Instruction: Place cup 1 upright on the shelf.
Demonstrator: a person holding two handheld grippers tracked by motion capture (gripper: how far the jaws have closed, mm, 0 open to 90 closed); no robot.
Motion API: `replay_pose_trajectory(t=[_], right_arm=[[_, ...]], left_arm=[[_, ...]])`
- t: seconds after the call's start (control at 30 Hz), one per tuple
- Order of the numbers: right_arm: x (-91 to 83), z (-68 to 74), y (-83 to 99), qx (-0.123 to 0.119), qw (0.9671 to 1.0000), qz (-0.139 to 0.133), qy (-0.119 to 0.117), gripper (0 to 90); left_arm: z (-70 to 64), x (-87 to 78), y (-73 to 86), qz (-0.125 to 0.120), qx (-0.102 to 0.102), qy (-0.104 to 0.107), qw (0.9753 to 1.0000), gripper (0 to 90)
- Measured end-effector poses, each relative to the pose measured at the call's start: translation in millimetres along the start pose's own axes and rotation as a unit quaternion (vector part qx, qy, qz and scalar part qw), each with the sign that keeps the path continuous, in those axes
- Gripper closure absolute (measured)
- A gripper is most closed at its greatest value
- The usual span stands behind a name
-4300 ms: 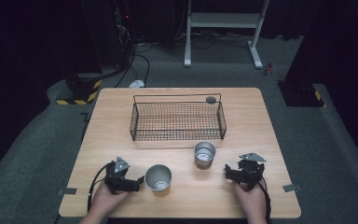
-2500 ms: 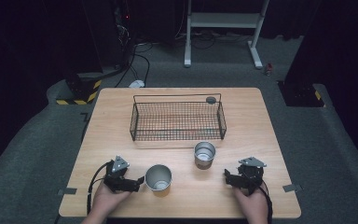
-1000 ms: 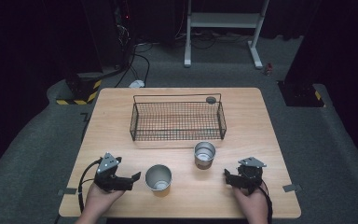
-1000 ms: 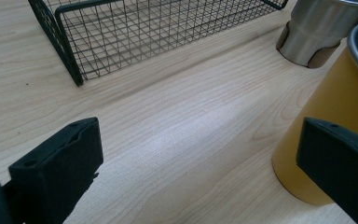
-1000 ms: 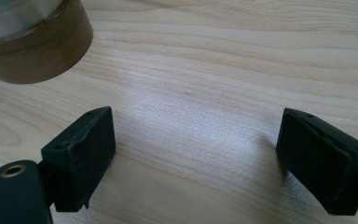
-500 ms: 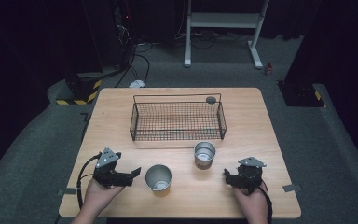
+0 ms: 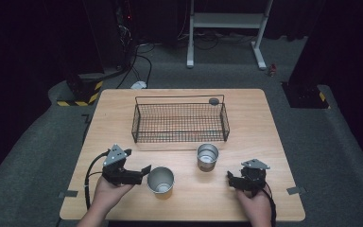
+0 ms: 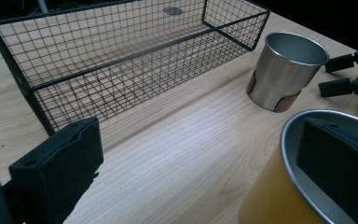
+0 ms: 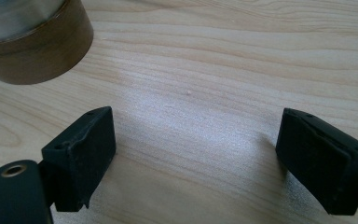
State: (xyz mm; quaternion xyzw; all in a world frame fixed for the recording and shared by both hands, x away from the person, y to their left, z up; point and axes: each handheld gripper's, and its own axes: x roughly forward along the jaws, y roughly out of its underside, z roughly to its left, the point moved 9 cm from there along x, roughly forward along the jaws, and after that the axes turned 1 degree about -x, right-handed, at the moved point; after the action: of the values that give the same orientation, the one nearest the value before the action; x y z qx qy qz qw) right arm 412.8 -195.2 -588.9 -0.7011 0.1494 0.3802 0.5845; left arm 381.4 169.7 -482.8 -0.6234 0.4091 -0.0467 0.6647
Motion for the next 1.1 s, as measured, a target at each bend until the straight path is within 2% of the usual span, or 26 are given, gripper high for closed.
replay_pose_trajectory(t=[0.23, 0.57, 0.8, 0.97, 1.1], right_arm=[[-0.2, 0.1, 0.1, 0.000, 1.0000, 0.001, 0.000, 11.9], [-0.2, 0.1, 0.1, 0.000, 1.0000, 0.001, 0.000, 12.0], [-0.3, 0.2, 0.2, -0.001, 1.0000, 0.001, 0.000, 12.1], [-0.3, 0.2, 0.2, -0.001, 1.0000, 0.001, 0.000, 12.2], [-0.4, 0.2, 0.2, -0.001, 1.0000, 0.001, 0.000, 12.2]], left_arm=[[-15.3, -1.6, -2.8, -0.011, 0.003, 0.023, 0.9997, 1.0], [-37.3, 0.7, -3.8, -0.015, 0.014, 0.042, 0.9989, 0.5], [-50.5, 1.6, -2.2, -0.012, 0.023, 0.056, 0.9981, 0.2], [-62.4, 4.5, 0.0, -0.012, 0.036, 0.068, 0.9970, 0.0], [-66.6, 6.6, 2.6, -0.012, 0.035, 0.075, 0.9965, 0.0]])
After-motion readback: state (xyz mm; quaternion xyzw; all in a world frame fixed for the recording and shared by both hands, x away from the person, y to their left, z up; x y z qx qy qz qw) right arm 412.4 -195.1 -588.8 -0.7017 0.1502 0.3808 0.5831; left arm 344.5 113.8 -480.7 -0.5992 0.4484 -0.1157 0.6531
